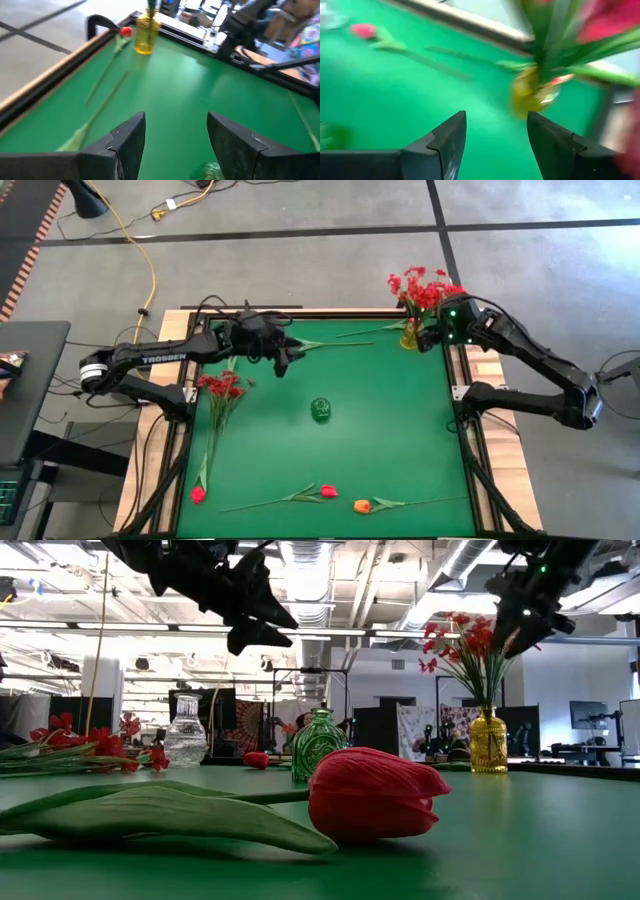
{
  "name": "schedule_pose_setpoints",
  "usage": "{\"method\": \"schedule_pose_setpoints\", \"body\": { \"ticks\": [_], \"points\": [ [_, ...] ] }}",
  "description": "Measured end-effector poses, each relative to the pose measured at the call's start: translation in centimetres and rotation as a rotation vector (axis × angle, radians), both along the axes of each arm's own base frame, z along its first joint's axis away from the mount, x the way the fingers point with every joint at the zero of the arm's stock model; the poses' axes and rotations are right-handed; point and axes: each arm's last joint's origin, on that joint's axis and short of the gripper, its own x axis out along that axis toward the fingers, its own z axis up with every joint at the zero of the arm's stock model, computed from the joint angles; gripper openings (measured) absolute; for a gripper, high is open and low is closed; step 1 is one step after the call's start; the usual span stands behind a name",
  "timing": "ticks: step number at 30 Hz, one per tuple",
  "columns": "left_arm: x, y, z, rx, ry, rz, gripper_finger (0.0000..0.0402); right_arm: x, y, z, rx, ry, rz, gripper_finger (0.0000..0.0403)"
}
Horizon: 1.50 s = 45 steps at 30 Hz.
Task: Sort flowers into vase by color
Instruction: Put the red flowers into the yellow vase
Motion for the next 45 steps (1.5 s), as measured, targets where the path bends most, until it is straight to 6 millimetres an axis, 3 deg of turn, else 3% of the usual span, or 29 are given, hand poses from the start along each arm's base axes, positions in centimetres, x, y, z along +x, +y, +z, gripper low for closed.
{"method": "schedule_pose_setpoints", "body": {
  "ticks": [5,10,21,29,35,45],
  "points": [
    [0.0,-1.6,-0.9,-0.098,0.091,-0.066,0.0200,1.3,1.5,0.5,0.127,-0.135,0.172,0.0235],
    [-0.2,-4.3,-2.4,-0.259,0.261,-0.051,0.0199,3.0,3.3,1.3,0.102,-0.221,0.321,0.0235],
    [-2.6,-12.1,-4.7,-0.546,0.656,0.199,0.0149,6.1,8.6,3.1,0.024,-0.419,0.698,0.0235],
    [-6.1,-15.2,-5.6,-0.621,0.952,0.457,0.0131,8.8,11.6,2.8,0.039,-0.464,0.853,0.0235],
    [-8.1,-16.6,-7.3,-0.609,1.085,0.486,0.0153,11.4,13.0,0.8,0.080,-0.384,0.904,0.0235],
    [-10.7,-17.9,-10.3,-0.575,1.190,0.533,0.0240,15.4,13.8,-2.1,0.146,-0.347,0.871,0.0235]
  ]
}}
